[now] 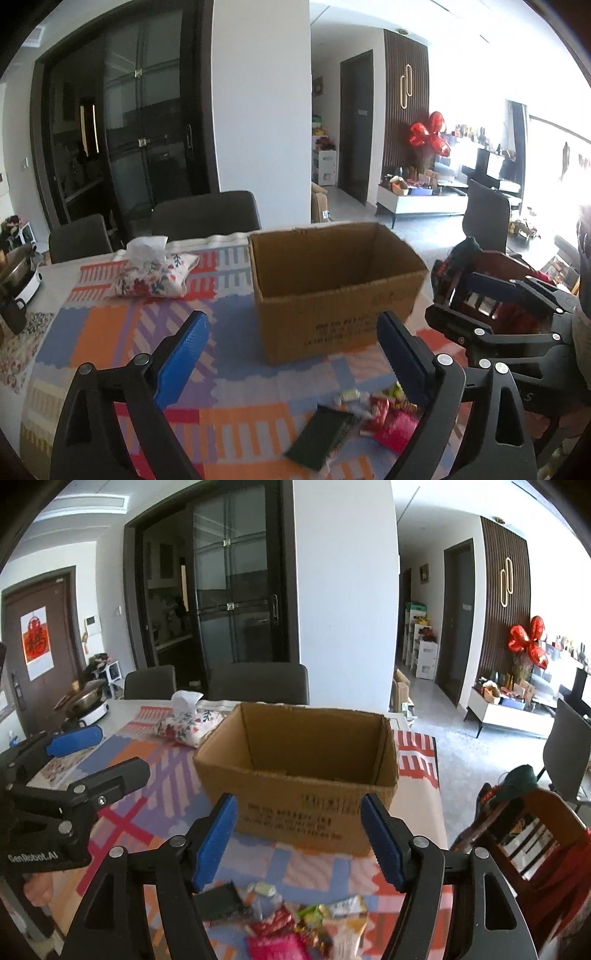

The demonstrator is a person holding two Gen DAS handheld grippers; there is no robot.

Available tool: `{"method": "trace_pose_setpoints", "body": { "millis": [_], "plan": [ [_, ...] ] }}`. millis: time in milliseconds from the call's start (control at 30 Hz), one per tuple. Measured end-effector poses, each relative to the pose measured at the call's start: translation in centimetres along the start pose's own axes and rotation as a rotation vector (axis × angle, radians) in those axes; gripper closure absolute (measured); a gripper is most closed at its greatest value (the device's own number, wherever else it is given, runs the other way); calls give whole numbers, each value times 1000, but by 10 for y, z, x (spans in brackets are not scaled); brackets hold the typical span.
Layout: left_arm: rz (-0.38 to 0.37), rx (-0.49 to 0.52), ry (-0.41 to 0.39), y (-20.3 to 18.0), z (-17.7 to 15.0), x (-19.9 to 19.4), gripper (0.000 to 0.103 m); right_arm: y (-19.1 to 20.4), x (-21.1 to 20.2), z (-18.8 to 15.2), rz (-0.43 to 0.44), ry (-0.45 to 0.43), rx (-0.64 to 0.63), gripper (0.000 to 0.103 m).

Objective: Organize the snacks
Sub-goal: 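Move both grippers back toward the snack pile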

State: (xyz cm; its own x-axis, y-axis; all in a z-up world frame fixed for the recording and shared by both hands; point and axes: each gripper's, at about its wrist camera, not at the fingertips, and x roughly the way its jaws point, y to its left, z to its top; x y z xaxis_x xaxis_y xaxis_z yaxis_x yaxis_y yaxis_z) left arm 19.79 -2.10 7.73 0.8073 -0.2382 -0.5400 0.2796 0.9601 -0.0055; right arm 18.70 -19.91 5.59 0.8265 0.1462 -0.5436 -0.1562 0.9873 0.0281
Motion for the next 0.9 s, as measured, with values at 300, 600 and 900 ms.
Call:
{"method": "trace_pose_setpoints", "body": {
  "millis": [300,600,900],
  "plan": [
    [-13,4,33,-4,-47,-20,10,14,-16,-39,3,37,-6,25],
    [-52,-29,148,-3,-94,-12,10,24,-7,-81,43,154,-14,25],
    [-68,-10,285,-5,-121,27,11,26,22,-113,45,289,-7,25]
  ]
}}
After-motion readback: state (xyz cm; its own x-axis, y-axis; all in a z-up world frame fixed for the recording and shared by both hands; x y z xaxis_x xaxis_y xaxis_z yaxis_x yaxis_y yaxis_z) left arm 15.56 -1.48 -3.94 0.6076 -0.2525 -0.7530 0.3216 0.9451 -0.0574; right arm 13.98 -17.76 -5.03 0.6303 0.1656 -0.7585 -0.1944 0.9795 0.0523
